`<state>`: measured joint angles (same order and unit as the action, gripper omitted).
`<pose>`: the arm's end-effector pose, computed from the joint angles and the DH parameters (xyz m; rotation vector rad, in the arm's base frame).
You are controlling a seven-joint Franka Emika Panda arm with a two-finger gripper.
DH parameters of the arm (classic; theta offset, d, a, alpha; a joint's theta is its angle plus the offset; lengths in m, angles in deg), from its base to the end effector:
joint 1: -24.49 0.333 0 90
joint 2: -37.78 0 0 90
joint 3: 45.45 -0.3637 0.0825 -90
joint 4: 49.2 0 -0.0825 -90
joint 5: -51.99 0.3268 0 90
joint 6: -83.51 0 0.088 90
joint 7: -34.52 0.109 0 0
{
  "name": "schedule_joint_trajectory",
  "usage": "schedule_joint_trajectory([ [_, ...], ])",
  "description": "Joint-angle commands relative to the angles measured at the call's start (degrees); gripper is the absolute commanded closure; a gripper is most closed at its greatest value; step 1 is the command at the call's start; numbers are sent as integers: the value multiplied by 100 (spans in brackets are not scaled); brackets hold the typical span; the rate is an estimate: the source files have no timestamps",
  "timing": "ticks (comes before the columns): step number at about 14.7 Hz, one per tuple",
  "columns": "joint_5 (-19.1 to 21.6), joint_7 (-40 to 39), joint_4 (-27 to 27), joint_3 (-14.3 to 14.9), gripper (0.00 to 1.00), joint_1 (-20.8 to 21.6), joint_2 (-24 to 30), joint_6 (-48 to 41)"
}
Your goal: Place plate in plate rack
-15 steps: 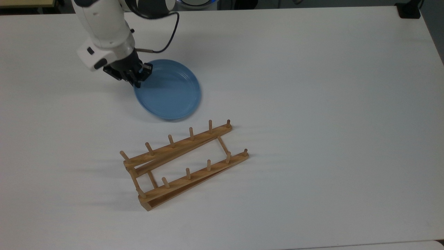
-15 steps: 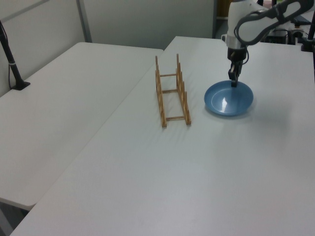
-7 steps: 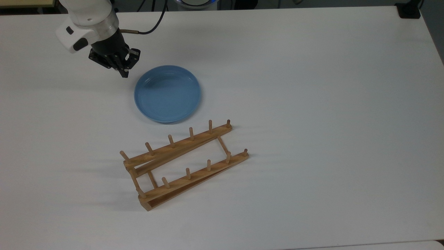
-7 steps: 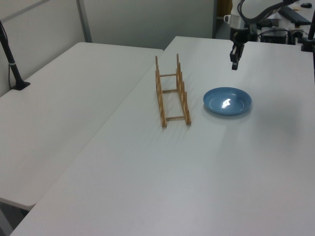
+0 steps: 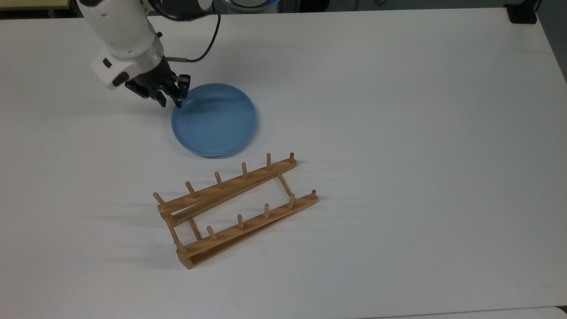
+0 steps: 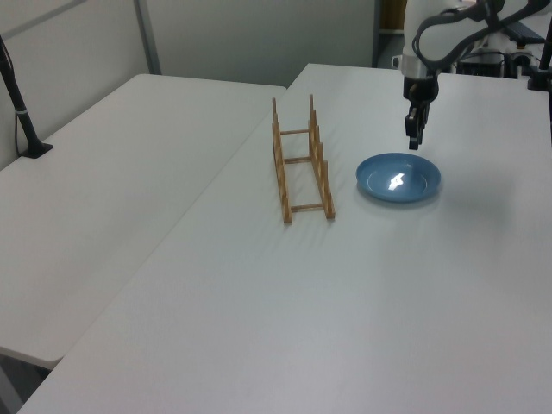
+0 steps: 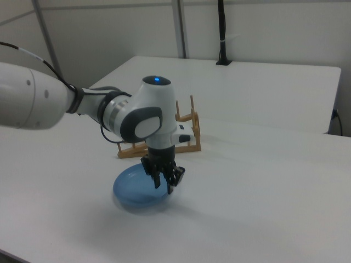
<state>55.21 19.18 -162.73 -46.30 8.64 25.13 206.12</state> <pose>0.5354 -0.1414 0.4293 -3.0763 0.0401 0.0726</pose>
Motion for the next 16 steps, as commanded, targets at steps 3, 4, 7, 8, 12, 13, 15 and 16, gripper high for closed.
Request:
schedule_joint_trajectory([
  [3, -68, -48, -274, 41, 34, 91, -211, 526],
  [4, -76, -39, -292, 32, 34, 135, -290, 527],
  [7, -76, 145, -275, 23, 65, 206, -335, 527],
  [8, -76, 180, -266, 23, 79, 206, -300, 518],
  [12, -68, 189, -222, 14, 100, 197, -273, 509],
  [13, -68, 181, -222, 14, 100, 197, -264, 509],
  [15, -68, 181, -222, 14, 100, 179, -194, 483],
  [16, -50, 172, -214, 6, 100, 179, -177, 466],
])
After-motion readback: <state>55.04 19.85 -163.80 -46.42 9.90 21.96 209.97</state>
